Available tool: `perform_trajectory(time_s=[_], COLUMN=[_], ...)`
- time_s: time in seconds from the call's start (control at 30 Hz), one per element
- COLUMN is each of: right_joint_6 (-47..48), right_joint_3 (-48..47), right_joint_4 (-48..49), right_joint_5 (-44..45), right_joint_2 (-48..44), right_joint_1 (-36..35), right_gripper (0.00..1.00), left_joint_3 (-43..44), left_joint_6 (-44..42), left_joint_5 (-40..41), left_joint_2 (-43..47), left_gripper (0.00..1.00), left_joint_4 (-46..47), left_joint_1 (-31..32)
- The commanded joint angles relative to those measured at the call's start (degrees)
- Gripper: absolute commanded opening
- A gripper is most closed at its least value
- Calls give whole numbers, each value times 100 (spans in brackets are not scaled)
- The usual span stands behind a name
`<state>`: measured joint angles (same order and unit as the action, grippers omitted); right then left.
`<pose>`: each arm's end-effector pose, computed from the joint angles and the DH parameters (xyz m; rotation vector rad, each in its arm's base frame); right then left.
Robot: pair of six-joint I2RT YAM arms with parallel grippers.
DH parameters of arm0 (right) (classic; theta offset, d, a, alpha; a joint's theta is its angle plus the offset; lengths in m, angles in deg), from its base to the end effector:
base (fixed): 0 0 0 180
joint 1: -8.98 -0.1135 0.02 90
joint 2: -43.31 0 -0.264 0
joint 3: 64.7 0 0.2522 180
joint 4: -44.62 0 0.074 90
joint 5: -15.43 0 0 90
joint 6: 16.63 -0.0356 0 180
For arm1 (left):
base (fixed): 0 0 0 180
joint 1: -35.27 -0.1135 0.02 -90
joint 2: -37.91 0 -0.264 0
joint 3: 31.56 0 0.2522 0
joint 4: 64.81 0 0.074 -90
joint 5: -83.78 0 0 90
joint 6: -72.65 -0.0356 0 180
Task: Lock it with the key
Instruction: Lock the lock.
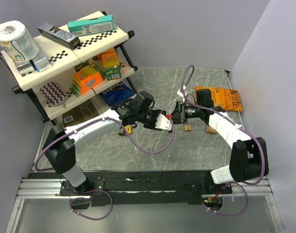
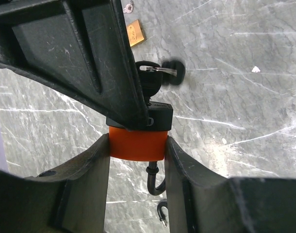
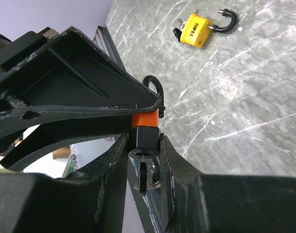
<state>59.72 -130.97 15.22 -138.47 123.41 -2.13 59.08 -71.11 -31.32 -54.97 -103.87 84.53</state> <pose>0.2733 0.0863 0.2519 -0.5317 2.1608 1.5080 0.2268 -0.2865 0.2972 1.8932 1.2171 -0.4583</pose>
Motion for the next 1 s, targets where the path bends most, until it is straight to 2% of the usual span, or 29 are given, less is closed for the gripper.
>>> perform_trajectory(time_s=[0.0,0.07,0.17,0.27,0.33,0.47,0.5,0.57,0.63,0.77,0.97], right_joint_6=[196,222,371,774,977,1652,1829,2313,2376,2262,1893], right_joint_3=[-303,-312,-347,-496,-558,-725,-769,-883,-892,-822,-629], right_joint_4=[26,-9,-158,-527,-712,-1203,-1326,-1686,-1749,-1671,-1363], right_joint_5=[-474,-483,-527,-527,-580,-861,-844,-607,-449,-299,-439], right_joint_2=[41,6,-81,-240,-398,-714,-871,-1126,-1268,-1505,-1523], right_joint_1=[-84,4,127,145,145,66,-4,-258,-408,-672,-761], right_gripper=[0,0,0,0,0,0,0,0,0,0,0], left_joint_3=[99,-6,11,265,459,495,329,135,-164,-795,-1420], left_joint_6=[129,268,532,769,666,375,427,725,1094,1868,2237], left_joint_5=[-135,-144,-564,-1416,-2056,-2411,-2455,-2517,-2543,-2395,-1736], left_joint_2=[341,463,595,622,552,508,551,753,1008,1447,1975], left_gripper=[48,66,77,82,82,78,78,76,73,65,58], left_joint_4=[316,254,-79,-878,-1665,-2566,-2533,-2270,-2007,-875,-161], left_joint_1=[-3,-100,-459,-1039,-1373,-1427,-1427,-1419,-1419,-1314,-602])
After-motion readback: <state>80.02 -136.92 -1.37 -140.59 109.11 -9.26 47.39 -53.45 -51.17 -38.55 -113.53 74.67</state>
